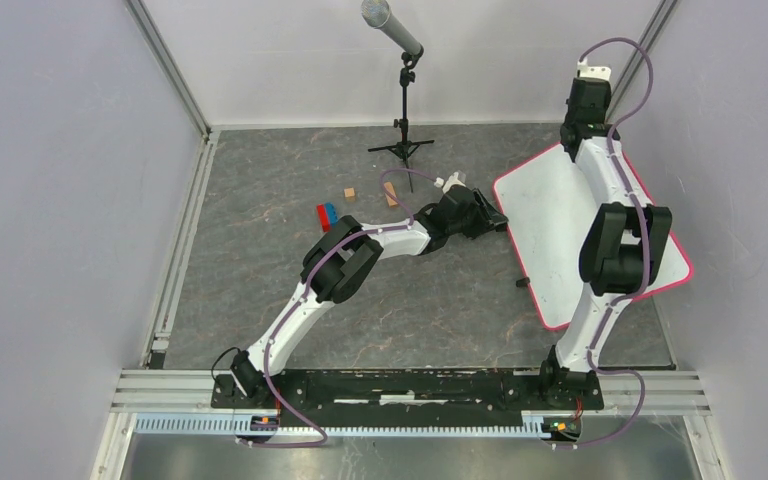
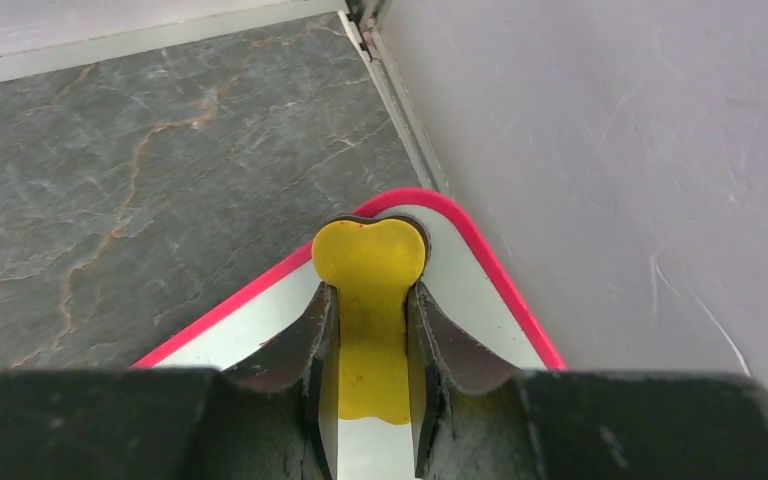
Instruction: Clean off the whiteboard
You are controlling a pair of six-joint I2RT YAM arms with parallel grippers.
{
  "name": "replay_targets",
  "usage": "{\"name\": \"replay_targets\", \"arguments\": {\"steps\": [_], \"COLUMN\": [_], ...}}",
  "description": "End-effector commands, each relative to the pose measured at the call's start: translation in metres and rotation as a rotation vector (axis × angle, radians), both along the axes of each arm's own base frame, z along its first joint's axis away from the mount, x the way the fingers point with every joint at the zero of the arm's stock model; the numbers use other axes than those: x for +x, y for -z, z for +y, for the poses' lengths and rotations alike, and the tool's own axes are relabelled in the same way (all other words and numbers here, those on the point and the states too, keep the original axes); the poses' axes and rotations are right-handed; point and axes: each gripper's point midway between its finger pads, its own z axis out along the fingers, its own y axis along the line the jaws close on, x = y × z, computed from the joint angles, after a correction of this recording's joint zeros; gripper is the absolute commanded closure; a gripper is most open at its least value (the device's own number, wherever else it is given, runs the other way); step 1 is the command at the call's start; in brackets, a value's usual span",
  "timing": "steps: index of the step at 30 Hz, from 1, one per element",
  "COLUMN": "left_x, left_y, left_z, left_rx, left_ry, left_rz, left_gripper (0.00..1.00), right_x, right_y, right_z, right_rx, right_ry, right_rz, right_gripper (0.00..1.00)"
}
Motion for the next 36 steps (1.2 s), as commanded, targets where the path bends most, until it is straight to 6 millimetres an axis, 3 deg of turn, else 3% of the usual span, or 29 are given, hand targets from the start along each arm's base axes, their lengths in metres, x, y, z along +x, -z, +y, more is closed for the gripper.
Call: {"name": "replay_targets", "arguments": {"steps": [1,5,8,11,15,21,24,28,33,34,36], "left_x": [-0.027,-0.028,-0.027,-0.027,-0.027,-0.027,-0.027,-0.027,-0.027,-0.027,-0.028], "left_y": [0.066,0.066,0.066,0.065,0.065,0.066,0.066,0.065,0.065,0.065,0.066], "left_z": [0.018,0.014,0.013,0.013,0.013,0.013,0.013,0.012,0.012,0.012,0.012], "left_rx": [0.184,0.187,0.186,0.185,0.185,0.185,0.185,0.185,0.185,0.184,0.186], "left_ry": [0.034,0.052,0.054,0.054,0.056,0.055,0.055,0.053,0.055,0.054,0.055], "left_rz": [0.098,0.099,0.097,0.097,0.096,0.096,0.095,0.094,0.093,0.095,0.095], "left_gripper": [0.48,0.47,0.51,0.53,0.54,0.56,0.56,0.56,0.56,0.56,0.56], "right_x": [-0.012,-0.011,-0.007,-0.010,-0.015,-0.026,-0.028,-0.028,-0.031,-0.029,-0.026], "right_y": [0.002,0.027,0.046,0.057,0.042,-0.004,-0.009,0.014,0.048,0.053,0.056], "right_z": [-0.017,0.005,0.032,0.037,0.021,-0.019,-0.026,-0.009,0.031,0.050,0.056], "right_rx": [-0.021,0.001,0.001,0.008,-0.028,-0.033,-0.037,-0.012,0.014,0.016,0.022], "right_ry": [0.054,0.010,-0.040,-0.035,0.031,0.121,0.139,0.102,0.048,0.013,0.000], "right_rz": [0.030,0.063,0.112,0.137,0.132,0.070,0.107,0.216,0.294,0.306,0.315], "right_gripper": [0.82,0.81,0.82,0.82,0.82,0.82,0.81,0.82,0.83,0.83,0.83]}}
